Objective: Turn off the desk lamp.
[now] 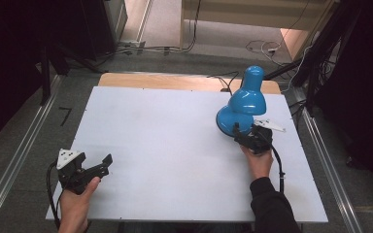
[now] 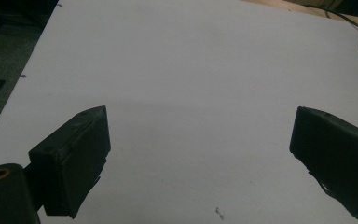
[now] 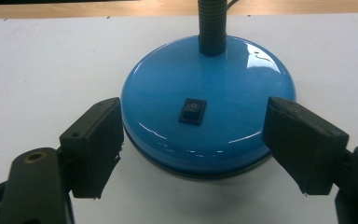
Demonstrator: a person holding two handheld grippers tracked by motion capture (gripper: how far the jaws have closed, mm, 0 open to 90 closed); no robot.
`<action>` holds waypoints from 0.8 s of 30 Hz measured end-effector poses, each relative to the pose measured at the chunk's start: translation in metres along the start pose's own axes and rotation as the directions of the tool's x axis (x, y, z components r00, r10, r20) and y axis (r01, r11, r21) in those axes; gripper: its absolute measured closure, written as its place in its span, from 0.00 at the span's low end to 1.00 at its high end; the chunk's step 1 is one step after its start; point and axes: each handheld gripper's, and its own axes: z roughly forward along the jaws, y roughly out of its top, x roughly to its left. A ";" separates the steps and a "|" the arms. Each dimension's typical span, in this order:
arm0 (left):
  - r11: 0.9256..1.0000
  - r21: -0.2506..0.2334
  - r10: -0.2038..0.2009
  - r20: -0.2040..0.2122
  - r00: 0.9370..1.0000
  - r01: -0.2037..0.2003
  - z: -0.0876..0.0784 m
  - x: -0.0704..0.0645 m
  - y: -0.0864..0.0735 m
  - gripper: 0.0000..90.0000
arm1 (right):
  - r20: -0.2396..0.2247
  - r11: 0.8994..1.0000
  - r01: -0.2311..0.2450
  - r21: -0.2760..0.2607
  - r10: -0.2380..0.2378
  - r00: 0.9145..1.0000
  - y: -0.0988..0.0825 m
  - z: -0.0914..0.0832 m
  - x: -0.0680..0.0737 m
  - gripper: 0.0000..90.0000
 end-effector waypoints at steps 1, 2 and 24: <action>1.000 0.003 0.003 -0.002 1.000 -0.003 0.001 0.000 0.000 0.06 | 0.000 1.000 0.004 0.002 -0.004 1.000 0.000 -0.001 -0.001 0.21; 1.000 0.007 0.002 -0.001 1.000 -0.002 0.002 0.001 -0.001 0.06 | 0.001 1.000 0.006 0.004 -0.006 1.000 0.000 -0.002 -0.001 0.21; 1.000 0.030 0.009 -0.008 1.000 -0.009 0.007 0.004 -0.004 0.06 | -0.032 0.998 0.060 0.006 -0.060 0.998 -0.012 -0.028 -0.003 0.19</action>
